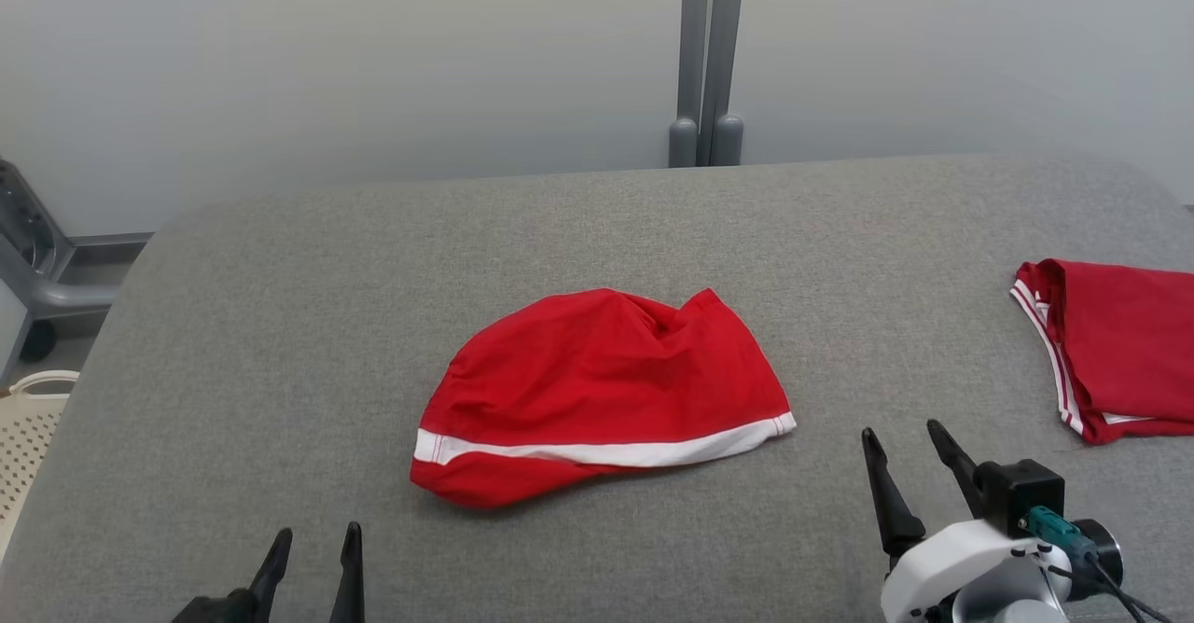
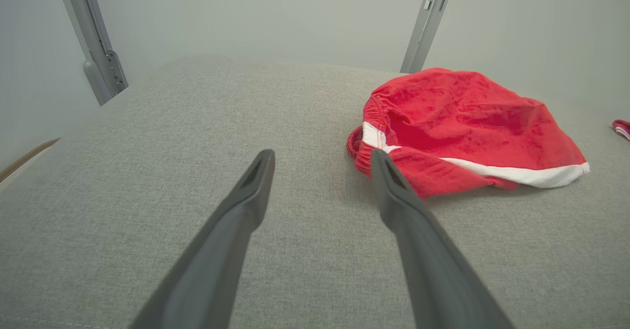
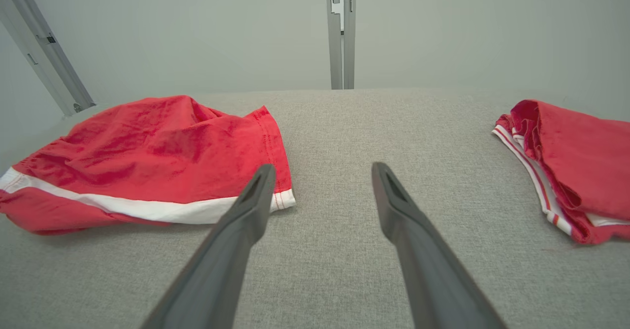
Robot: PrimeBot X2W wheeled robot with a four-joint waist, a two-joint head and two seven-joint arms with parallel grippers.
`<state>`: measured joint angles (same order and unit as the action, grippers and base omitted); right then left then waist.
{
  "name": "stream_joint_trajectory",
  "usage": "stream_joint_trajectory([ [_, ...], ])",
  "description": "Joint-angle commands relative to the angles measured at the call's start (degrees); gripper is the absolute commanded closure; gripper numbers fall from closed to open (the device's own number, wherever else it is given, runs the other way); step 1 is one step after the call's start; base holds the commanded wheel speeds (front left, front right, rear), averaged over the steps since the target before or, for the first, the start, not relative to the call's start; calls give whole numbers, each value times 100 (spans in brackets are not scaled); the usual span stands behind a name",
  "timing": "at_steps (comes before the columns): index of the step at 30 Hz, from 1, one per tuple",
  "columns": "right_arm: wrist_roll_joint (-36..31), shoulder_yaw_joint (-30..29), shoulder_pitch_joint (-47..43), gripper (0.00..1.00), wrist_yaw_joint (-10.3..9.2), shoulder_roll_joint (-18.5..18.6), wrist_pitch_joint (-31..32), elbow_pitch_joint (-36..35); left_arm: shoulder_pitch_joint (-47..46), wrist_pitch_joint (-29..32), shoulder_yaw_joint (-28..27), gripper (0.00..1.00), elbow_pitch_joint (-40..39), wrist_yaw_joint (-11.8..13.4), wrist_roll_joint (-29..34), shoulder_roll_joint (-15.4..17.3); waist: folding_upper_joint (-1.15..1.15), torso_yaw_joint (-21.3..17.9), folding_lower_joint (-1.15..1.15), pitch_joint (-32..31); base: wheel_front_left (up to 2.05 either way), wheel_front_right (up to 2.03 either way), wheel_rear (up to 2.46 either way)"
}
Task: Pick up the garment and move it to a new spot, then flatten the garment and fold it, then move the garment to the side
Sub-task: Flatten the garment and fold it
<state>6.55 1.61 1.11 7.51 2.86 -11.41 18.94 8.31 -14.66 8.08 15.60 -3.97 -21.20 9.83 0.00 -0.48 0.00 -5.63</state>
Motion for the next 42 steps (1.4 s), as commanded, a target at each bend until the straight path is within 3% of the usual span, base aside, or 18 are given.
stream_joint_trajectory([
  [1, -60, 35, 122, 0, -5, 8, 65, -57, -174, 81, 37, 0, -18, 13, 48, 45, 0, 14, 0, 33, 0, 0, 0],
  [10, -68, 315, 798, 0, -5, 10, 923, 43, -1004, 1053, 335, 0, 35, -142, -33, 201, 0, 57, 0, 335, 0, 0, 0],
  [17, -42, 546, 1501, 0, -6, 274, 1988, 581, -1812, 2413, 559, 0, 340, -173, -269, 252, 0, 126, 0, 734, 0, 0, 0],
  [23, 100, 656, 1928, 0, -6, 440, 2423, 922, -2311, 2989, 727, 0, 383, -185, -271, 237, 0, 194, 0, 1082, 0, 0, 0],
  [32, 410, 1163, 2370, 0, -6, 693, 2576, 1371, -2832, 3425, 1036, 0, 474, -250, -335, 108, 0, 297, 0, 1461, 0, 0, 0],
  [40, 748, 1550, 2501, 0, -5, 747, 2595, 1615, -2830, 3571, 1083, 0, 464, -158, -417, 64, 0, 346, 0, 1550, 0, 0, 0],
  [41, 776, 1578, 2509, 0, -5, 756, 2576, 1643, -2824, 3551, 1080, 5, 454, -150, -427, 65, 0, 347, 0, 1557, 0, 0, 0],
  [42, 817, 1606, 2512, 0, -5, 752, 2565, 1672, -2820, 3541, 1081, 23, 450, -151, -437, 65, 0, 349, 0, 1566, 0, 0, 0],
])
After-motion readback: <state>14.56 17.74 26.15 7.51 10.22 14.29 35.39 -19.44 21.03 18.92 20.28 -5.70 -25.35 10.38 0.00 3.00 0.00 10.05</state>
